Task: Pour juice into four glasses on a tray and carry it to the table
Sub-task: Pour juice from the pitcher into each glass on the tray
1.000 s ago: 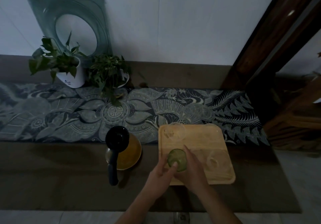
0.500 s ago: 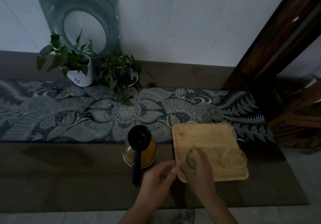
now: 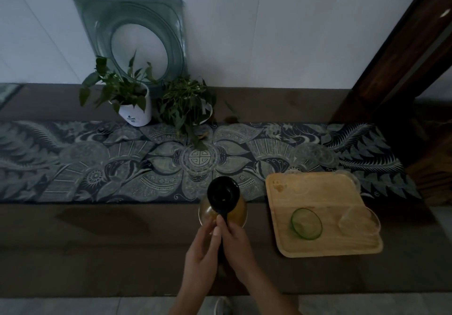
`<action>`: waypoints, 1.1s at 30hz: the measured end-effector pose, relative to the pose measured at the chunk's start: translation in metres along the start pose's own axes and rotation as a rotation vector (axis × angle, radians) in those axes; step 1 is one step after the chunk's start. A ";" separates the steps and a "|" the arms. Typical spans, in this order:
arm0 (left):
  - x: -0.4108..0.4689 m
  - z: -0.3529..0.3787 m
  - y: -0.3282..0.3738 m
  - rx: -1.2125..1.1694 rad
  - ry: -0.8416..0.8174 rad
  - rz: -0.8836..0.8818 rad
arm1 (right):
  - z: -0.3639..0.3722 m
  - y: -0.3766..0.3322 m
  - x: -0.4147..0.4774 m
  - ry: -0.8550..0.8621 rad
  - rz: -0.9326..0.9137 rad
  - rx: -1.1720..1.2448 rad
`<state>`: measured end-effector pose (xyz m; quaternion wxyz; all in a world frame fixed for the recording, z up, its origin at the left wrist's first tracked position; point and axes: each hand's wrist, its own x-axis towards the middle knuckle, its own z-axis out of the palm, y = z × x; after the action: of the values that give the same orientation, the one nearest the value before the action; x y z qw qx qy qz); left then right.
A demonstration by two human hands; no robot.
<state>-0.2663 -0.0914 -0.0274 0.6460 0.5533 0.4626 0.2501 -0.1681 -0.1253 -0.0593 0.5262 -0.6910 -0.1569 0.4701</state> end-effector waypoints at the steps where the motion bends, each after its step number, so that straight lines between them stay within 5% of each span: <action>1: -0.001 -0.001 -0.001 -0.005 0.007 -0.002 | 0.003 0.000 0.000 0.015 0.013 0.037; 20: -0.014 -0.051 -0.039 0.052 0.162 -0.116 | 0.001 0.031 -0.005 0.173 -0.132 -0.081; 26: -0.021 -0.064 -0.032 0.050 0.209 -0.070 | -0.016 0.021 -0.004 0.345 -0.157 -0.127; 33: -0.008 -0.070 -0.013 0.032 0.255 0.000 | -0.065 -0.002 -0.078 0.228 -0.141 -0.144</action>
<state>-0.3334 -0.0677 -0.0343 0.5730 0.5274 0.5450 0.3107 -0.1547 -0.2174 -0.0190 0.5216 -0.7632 -0.1776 0.3377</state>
